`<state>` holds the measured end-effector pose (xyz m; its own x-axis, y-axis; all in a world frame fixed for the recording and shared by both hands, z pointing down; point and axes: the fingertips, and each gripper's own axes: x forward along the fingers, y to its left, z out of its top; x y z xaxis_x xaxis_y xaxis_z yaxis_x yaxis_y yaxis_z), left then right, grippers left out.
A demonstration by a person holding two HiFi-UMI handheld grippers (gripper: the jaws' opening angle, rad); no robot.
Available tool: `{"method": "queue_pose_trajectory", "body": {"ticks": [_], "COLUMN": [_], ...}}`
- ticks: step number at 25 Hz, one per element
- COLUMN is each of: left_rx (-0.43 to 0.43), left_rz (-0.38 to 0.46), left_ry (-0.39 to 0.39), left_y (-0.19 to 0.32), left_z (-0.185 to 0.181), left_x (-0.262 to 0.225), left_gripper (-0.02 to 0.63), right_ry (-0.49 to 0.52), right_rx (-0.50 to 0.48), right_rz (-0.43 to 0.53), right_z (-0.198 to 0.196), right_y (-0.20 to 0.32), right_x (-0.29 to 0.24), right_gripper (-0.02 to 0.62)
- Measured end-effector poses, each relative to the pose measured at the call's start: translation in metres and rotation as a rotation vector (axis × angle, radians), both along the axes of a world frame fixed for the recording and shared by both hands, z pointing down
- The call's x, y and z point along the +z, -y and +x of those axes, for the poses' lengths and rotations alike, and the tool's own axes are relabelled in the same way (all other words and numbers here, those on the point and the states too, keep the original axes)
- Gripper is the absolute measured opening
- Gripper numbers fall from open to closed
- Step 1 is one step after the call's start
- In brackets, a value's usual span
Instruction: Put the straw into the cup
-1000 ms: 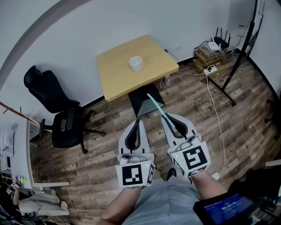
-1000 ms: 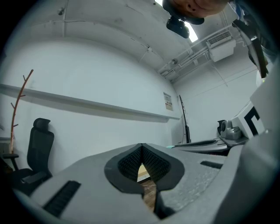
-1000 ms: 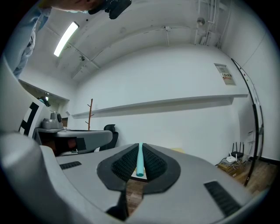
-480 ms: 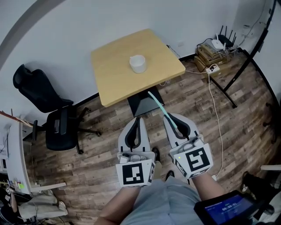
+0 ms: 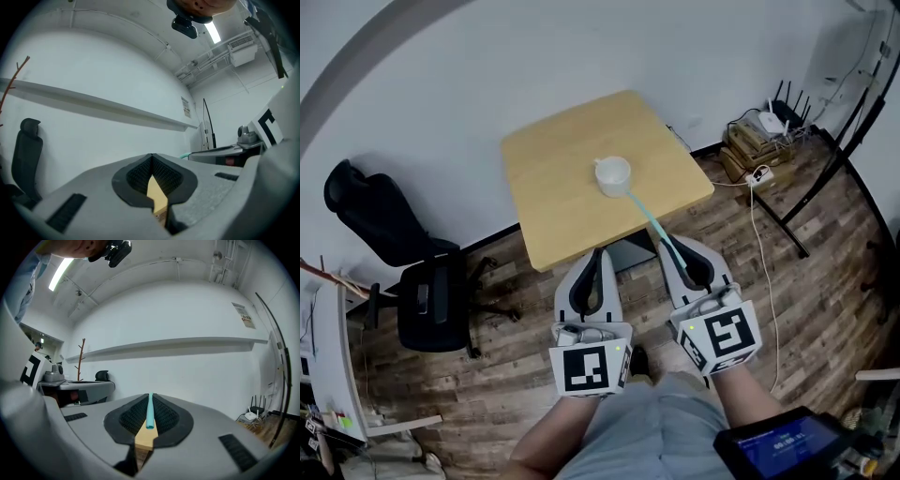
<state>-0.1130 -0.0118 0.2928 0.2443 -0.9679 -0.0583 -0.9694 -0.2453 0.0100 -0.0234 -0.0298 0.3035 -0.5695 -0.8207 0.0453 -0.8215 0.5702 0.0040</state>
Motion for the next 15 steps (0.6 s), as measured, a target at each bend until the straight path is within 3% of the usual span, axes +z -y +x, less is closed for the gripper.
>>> {"method": "queue_pose_trajectory", "body": {"ticks": [8,15], "left_rx": [0.027,0.035], "left_rz": [0.003,-0.06], "left_ry": [0.003,0.015], "left_y": [0.034,0.066], "left_z": [-0.006,0.007], "left_x": [0.001,0.026], "left_gripper": [-0.003,-0.003], "right_ry": [-0.018,-0.02], "right_rx": [0.007,-0.001], "right_rz": [0.026,-0.015], "right_z": [-0.012,-0.005], "right_y": [0.027,0.057], "right_x": [-0.01,0.01], "right_gripper": [0.02,0.021]}}
